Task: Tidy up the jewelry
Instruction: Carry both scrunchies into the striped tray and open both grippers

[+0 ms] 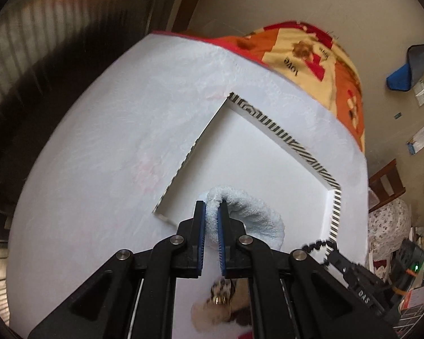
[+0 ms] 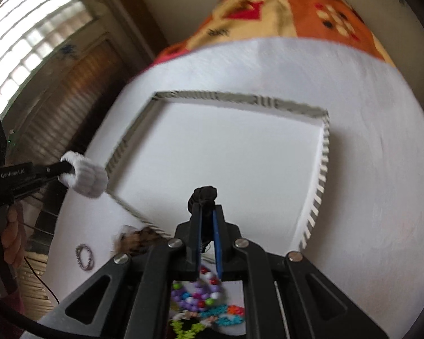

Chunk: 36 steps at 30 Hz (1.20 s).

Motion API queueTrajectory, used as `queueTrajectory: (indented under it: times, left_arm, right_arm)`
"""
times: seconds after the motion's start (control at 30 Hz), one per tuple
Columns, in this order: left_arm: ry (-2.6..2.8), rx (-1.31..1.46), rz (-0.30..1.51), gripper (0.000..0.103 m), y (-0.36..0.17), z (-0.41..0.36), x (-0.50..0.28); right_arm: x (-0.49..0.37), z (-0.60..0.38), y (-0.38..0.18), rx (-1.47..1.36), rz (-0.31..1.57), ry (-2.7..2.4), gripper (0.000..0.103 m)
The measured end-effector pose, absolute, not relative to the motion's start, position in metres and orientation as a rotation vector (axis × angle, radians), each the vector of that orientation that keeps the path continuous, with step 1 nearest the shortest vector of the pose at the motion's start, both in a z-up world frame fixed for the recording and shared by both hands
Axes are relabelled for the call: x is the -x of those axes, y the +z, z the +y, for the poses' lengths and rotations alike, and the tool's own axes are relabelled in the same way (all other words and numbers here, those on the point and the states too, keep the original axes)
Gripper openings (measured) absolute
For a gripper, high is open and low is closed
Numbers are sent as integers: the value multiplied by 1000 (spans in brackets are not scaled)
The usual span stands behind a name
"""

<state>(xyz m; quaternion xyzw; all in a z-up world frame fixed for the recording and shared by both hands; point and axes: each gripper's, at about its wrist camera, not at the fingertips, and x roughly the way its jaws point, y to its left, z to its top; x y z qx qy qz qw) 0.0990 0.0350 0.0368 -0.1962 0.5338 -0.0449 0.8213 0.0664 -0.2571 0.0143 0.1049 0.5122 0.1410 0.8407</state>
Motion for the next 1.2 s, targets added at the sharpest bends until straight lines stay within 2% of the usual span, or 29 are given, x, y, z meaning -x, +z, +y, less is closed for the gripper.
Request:
queueTrajectory:
  times: [0.3,0.6,0.7,0.77,0.8,0.93,1.2]
  left_arm:
    - [-23,352,1265,0,-19,28,-121]
    - [-40,375,1316,0,-25,40,-88]
    - [-37,393,1315,0,-25,43,-81]
    - [-29,390,1306,4,-24,46,-79]
    - [-26,391,1296,10,-22,47,-79]
    - [-57,429,1268,29,-13,50,-74]
    - [-83,337,1166,32,22,38,-48]
  right_arm:
    - [-68,-276,-32,-211,1210,227,7]
    - [-66,-275,-42,-127,1263,223,8]
    - [-64,-276,-38,-172,1231,255,23]
    - [-63,-277,-33,-209,1205,268,47]
    - [-63,-276,-29,-221,1193,270,51]
    - [-57,-270,-13,-211,1147,262,53]
    - [-25,-278,19,-251,1086,257,55]
